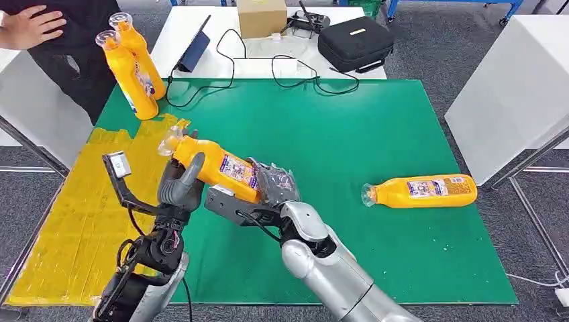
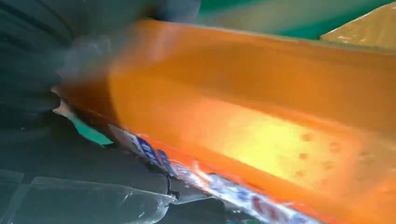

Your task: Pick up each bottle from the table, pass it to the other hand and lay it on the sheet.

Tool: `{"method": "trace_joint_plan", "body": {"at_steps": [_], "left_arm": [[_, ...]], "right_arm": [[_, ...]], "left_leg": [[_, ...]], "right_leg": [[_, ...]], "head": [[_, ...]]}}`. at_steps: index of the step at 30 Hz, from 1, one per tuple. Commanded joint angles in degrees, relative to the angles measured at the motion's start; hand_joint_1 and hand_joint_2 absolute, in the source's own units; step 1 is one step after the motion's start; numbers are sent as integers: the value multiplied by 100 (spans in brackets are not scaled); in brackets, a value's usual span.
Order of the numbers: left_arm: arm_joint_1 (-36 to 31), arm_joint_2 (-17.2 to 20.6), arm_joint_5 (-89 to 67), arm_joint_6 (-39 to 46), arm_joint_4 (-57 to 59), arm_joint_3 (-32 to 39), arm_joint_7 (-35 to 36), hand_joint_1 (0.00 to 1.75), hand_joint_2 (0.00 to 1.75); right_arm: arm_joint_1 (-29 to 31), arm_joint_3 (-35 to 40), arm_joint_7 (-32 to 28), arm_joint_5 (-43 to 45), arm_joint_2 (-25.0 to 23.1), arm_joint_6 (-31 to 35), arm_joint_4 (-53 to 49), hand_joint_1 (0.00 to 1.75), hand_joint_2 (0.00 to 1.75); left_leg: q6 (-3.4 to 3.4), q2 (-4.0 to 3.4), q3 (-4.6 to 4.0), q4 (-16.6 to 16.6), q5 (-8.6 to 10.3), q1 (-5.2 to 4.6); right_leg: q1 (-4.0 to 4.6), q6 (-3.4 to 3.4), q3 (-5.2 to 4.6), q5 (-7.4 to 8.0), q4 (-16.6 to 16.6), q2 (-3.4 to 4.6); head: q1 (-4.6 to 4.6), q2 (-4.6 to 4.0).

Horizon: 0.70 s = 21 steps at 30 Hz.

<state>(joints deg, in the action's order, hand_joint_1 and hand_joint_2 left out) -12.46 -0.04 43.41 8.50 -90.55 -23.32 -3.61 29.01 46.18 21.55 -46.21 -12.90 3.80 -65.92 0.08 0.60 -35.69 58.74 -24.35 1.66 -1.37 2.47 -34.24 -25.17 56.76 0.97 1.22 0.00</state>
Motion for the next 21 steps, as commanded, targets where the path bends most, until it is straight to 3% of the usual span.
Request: {"method": "trace_joint_plan", "body": {"at_steps": [1, 12, 21], "left_arm": [[-350, -22, 139, -25, 668, -1075, 96, 0, 175], [-306, 54, 98, 187, 692, -1014, 36, 0, 175], [-351, 98, 4, 382, 935, -810, -54, 0, 175]], "right_arm": [[340, -165, -80, -29, -44, -12, 572, 175, 175], [315, -107, -203, -74, -175, -70, 598, 175, 175], [381, 393, -426, -272, -208, -126, 689, 175, 175]], "left_leg": [[10, 11, 20, -5, -2, -6], [10, -4, 26, -5, -6, -5], [6, -10, 19, -4, -5, -4]], "right_leg": [[-1, -12, 25, -9, -3, -24], [0, -13, 24, -7, -3, -9], [0, -12, 17, -4, 0, 0]], "head": [[0, 0], [0, 0], [0, 0]]}}
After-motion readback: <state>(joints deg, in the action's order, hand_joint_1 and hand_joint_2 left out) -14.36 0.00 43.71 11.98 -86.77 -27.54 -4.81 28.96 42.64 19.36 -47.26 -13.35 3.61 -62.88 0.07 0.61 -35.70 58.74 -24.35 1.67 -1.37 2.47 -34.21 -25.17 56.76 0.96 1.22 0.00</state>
